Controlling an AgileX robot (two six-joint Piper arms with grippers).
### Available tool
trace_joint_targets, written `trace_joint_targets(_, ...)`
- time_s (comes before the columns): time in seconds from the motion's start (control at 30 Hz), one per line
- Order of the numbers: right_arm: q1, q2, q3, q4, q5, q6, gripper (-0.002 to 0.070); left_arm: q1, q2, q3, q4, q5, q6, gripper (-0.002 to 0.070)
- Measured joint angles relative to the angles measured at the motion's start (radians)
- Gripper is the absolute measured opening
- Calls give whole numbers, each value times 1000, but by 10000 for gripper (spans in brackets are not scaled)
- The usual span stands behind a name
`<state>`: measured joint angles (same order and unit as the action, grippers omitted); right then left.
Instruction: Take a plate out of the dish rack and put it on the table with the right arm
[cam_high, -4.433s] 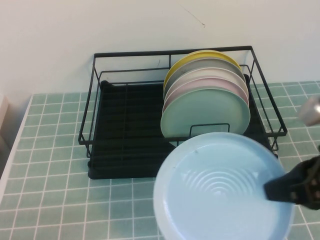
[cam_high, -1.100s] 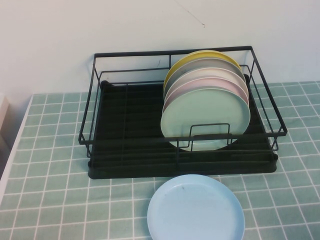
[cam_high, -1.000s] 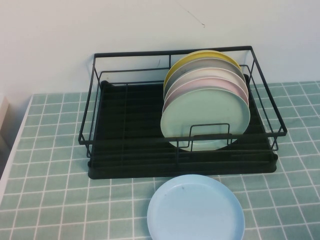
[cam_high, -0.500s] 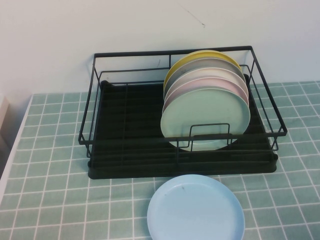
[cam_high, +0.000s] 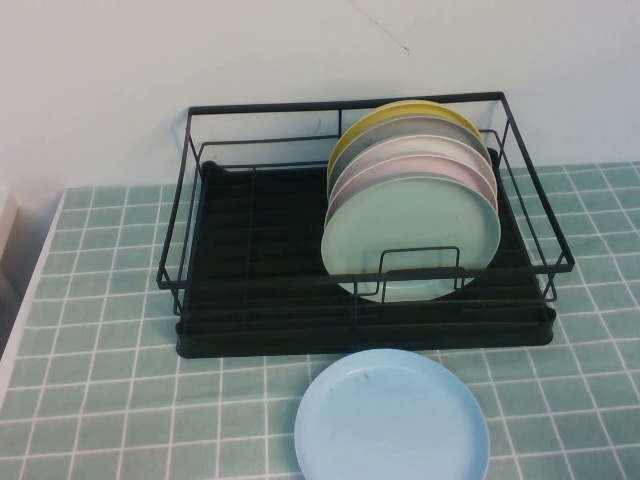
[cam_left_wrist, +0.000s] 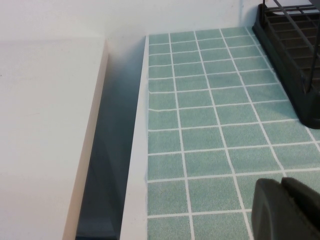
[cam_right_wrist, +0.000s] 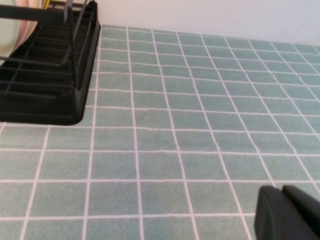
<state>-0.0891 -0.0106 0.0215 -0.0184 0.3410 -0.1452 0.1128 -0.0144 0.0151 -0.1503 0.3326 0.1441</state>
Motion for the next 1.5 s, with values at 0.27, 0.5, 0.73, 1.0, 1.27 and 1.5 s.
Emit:
trace_joint_targets(0.27, 0, 0, 0, 0, 2, 0, -1, 0, 0, 0, 0, 0, 0, -3)
trace_joint_targets(0.5, 0, 0, 0, 0, 2, 0, -1, 9, 0, 0, 0, 0, 0, -3)
trace_joint_targets(0.73, 0, 0, 0, 0, 2, 0, -1, 56, 0, 0, 0, 0, 0, -3)
trace_joint_targets(1.0, 0, 0, 0, 0, 2, 0, -1, 59, 0, 0, 0, 0, 0, -3)
trace_joint_targets(1.27, 0, 0, 0, 0, 2, 0, -1, 59, 0, 0, 0, 0, 0, -3)
trace_joint_targets(1.5, 0, 0, 0, 0, 2, 0, -1, 59, 0, 0, 0, 0, 0, -3)
